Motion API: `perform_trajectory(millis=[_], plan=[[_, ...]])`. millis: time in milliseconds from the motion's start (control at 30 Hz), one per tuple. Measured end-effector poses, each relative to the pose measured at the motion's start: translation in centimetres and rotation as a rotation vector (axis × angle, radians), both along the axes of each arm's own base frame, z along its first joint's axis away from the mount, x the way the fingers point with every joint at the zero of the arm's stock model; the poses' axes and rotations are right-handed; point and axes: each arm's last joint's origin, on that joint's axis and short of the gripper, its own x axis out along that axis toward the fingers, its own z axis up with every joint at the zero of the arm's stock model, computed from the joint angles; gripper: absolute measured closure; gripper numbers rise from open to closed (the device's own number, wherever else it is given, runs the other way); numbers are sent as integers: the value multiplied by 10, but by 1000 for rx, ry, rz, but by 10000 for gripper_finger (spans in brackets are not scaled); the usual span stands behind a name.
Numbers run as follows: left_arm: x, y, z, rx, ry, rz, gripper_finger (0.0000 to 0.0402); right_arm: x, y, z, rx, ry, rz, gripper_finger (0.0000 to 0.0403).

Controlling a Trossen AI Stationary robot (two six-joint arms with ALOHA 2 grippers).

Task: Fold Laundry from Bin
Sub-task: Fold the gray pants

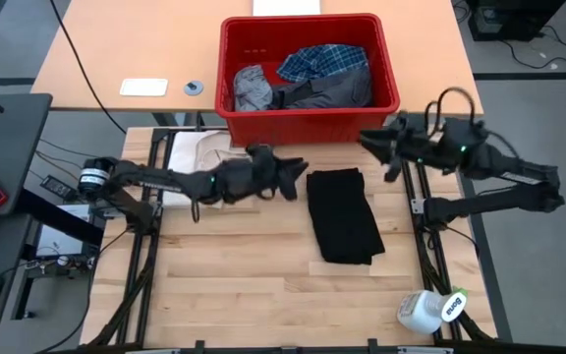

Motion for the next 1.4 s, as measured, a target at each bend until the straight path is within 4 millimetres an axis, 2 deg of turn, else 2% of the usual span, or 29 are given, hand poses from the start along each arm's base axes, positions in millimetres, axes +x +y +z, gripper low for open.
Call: perform_trajectory(millis=[133,233,367,467,567,733,900,1000,1133,1267,1400], plan=[[0,43,17,-63,62,-67,260,16,-18,16,-24,135,-42,266],[-7,74,44,12,190,-39,260,36,-39,21,-61,243,-84,266],[-27,111,83,146,345,40,260,56,-81,23,-81,312,-211,266],[-45,136,102,234,419,82,260,69,-116,13,-55,376,-297,266],[-60,158,109,270,457,63,260,74,-149,5,10,408,-343,264],[-83,189,102,235,513,35,260,80,-200,-15,217,484,-363,263],[-96,203,99,247,569,69,260,92,-235,-30,277,631,-349,257],[-99,207,97,279,609,64,260,97,-256,-39,279,715,-334,236],[-101,208,95,307,651,55,260,99,-281,-50,286,794,-331,183],[-101,208,95,341,675,42,260,97,-306,-70,393,856,-294,124],[-101,208,95,344,675,42,260,96,-321,-89,468,944,-252,80]])
